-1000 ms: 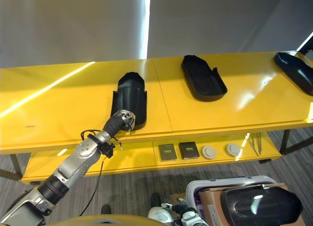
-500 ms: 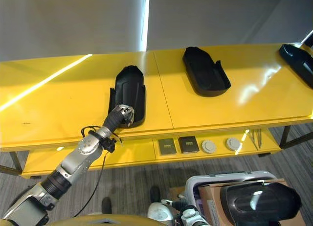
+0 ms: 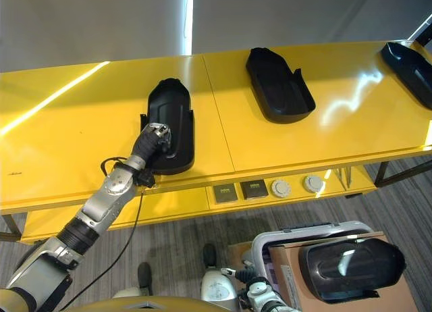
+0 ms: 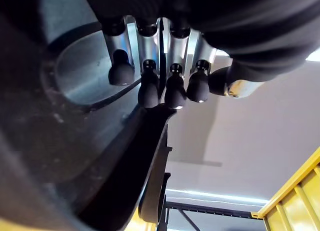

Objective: Move parts from the plastic box to the shelf.

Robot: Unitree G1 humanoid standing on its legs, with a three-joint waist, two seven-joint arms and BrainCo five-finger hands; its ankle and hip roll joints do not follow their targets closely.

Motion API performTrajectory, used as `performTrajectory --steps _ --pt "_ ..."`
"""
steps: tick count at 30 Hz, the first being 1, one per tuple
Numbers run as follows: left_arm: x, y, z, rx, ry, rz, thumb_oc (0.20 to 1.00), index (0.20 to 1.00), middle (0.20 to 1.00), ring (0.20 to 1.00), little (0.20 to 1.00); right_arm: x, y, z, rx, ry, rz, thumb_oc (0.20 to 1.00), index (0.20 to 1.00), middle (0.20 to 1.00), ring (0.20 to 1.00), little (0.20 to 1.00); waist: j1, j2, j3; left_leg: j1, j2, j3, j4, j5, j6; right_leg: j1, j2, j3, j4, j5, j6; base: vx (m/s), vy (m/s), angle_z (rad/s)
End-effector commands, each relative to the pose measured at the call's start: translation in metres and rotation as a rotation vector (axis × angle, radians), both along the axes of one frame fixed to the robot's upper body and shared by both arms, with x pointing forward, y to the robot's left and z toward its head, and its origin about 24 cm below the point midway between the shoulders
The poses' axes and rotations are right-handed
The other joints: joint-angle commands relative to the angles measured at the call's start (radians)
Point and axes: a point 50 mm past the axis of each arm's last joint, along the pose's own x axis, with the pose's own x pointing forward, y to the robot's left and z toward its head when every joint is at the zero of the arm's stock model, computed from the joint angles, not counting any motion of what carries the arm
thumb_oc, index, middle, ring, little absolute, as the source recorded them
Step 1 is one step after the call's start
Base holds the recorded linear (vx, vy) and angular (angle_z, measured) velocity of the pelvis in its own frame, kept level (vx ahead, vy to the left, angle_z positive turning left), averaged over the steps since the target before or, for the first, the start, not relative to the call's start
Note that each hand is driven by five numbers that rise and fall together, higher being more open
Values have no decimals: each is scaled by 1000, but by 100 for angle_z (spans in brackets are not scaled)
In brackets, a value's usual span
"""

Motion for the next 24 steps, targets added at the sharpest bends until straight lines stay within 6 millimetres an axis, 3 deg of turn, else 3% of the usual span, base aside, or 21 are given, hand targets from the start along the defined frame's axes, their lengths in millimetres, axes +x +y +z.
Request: performTrajectory --steps 1,8,13,17,18,24 --pt "19 5 40 -11 -181 65 200 200 200 200 200 -8 11 -5 3 36 43 1000 1000 1000 1000 1000 -12 -16 16 -27 26 -22 -8 -18 -2 58 -41 -17 3 -86 47 4 -2 -3" --pt "19 8 57 -48 -240 89 200 200 200 200 200 -8 11 -5 0 38 38 1000 1000 1000 1000 1000 -14 -14 17 -27 25 -17 -8 -18 -2 55 -42 -13 3 -83 47 -2 -1 -3" --pt "-12 3 81 -139 -362 -59 200 200 200 200 200 -7 10 -4 11 26 2 1000 1000 1000 1000 1000 4 -12 22 -22 24 -25 -8 -20 0 65 -43 -21 3 -85 46 0 0 0" --pt "-39 4 70 -142 -343 -180 200 200 200 200 200 -6 11 -4 26 22 -11 1000 1000 1000 1000 1000 24 -13 28 -20 22 -34 -8 -22 1 73 -43 -31 3 -89 44 -6 -2 3" --pt "-49 4 53 -156 -258 -233 200 200 200 200 200 -4 11 -4 31 20 -14 1000 1000 1000 1000 1000 35 -11 32 -20 20 -39 -8 -21 2 76 -43 -36 3 -89 44 -17 -5 14" --pt "-66 13 17 -129 -90 -279 200 200 200 200 200 -1 13 -4 37 21 -2 1000 1000 1000 1000 1000 58 -13 37 -20 17 -49 -8 -20 4 84 -43 -45 3 -92 43 -5 0 3"
